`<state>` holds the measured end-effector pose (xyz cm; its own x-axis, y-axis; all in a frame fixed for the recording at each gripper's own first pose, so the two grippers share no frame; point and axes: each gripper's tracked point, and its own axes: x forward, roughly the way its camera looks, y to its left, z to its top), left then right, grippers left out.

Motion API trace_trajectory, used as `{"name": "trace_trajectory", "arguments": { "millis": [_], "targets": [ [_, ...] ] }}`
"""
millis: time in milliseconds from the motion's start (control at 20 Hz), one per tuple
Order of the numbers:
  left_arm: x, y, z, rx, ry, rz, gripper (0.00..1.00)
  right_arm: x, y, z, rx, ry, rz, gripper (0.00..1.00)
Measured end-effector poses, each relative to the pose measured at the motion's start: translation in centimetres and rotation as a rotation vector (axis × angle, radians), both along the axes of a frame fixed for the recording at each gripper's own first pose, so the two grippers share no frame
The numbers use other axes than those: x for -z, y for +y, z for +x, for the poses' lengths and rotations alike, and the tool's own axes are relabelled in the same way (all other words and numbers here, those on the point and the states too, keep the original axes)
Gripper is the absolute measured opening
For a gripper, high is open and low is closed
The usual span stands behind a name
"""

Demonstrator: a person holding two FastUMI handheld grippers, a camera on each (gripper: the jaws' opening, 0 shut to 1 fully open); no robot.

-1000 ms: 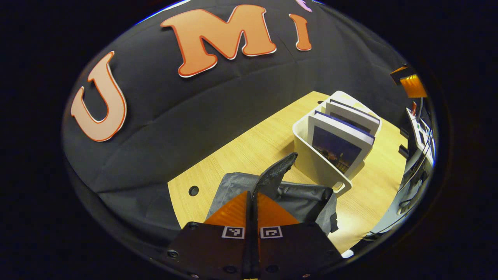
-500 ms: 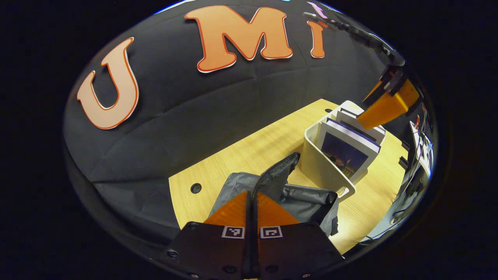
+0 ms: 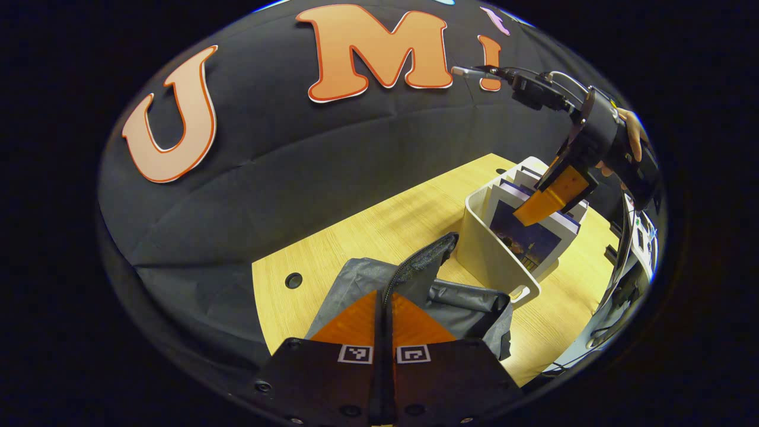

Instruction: Open the schoolbag, grab two books from the bookshelf and put them into the schoolbag.

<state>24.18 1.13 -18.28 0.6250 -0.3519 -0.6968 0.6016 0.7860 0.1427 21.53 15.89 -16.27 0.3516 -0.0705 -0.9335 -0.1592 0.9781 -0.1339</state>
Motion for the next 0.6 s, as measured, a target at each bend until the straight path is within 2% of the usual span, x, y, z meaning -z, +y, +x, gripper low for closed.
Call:
{"name": "trace_trajectory", "arguments": {
  "millis": [150,350,450,500,550,600],
  "targets": [
    [-0.3,0.2,0.2,-0.011,-0.011,0.003,0.01,1.9,-1.0,0.4,0.049,0.021,-0.003,0.92],
    [-0.6,0.2,0.0,-0.011,-0.015,0.007,0.01,4.1,-2.1,0.2,0.088,0.058,-0.004,0.76],
    [-0.6,0.2,-0.1,-0.007,-0.016,0.009,0.01,4.7,-1.6,0.3,0.117,0.062,0.031,0.63],
    [-0.7,0.1,-0.1,-0.006,-0.016,0.01,0.01,4.3,-1.6,0.3,0.125,0.054,0.035,0.34],
    [-0.6,0.2,-0.1,-0.009,-0.017,0.011,0.01,4.2,-1.8,0.4,0.117,0.051,0.027,0.39],
    [-0.7,0.3,-0.1,-0.01,-0.017,0.01,0.01,4.3,-1.8,0.3,0.117,0.049,0.027,0.36]
  ]
}}
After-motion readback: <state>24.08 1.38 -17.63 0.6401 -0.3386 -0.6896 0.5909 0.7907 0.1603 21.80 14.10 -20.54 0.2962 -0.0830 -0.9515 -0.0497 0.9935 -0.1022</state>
